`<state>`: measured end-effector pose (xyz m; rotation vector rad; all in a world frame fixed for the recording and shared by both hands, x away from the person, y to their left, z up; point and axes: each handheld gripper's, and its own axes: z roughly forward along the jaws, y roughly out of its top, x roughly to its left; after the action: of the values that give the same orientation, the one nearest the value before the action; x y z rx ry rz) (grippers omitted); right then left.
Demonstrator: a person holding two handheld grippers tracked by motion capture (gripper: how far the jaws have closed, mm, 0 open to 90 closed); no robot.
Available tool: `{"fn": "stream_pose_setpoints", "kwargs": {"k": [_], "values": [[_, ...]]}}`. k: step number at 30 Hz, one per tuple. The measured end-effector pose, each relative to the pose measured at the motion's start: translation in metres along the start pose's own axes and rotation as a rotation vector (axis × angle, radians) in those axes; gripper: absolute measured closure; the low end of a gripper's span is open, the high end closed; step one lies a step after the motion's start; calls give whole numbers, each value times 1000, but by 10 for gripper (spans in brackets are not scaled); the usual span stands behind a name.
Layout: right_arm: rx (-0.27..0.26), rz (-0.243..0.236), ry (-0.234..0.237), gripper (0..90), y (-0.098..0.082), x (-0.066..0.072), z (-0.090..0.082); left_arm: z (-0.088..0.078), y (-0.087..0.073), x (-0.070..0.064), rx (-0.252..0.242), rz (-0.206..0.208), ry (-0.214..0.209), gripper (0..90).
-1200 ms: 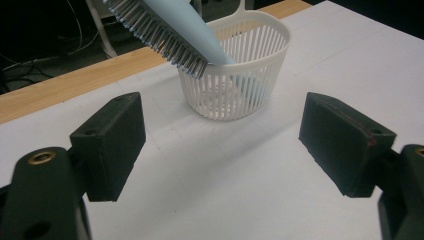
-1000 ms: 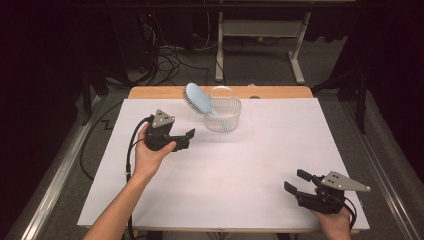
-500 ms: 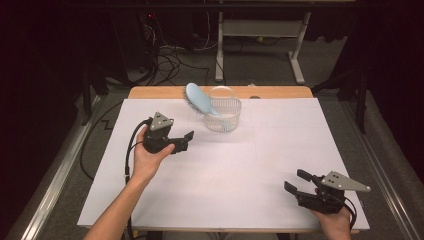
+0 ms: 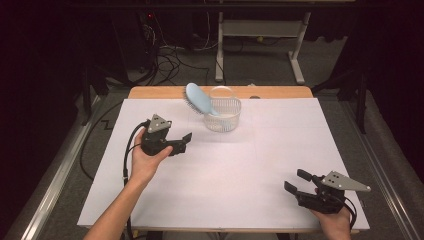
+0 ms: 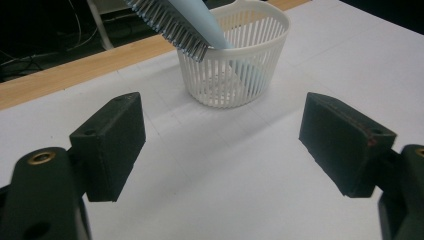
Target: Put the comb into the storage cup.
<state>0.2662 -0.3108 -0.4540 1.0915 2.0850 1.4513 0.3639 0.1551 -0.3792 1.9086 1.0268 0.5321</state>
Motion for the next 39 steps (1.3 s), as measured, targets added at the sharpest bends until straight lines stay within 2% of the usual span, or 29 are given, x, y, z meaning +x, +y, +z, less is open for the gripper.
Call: {"fn": "stream_pose_setpoints", "kwargs": {"k": [39], "values": [[3,6,-8,314,0,-1,0,-14,-16,8,0,-18,18,194]]}}
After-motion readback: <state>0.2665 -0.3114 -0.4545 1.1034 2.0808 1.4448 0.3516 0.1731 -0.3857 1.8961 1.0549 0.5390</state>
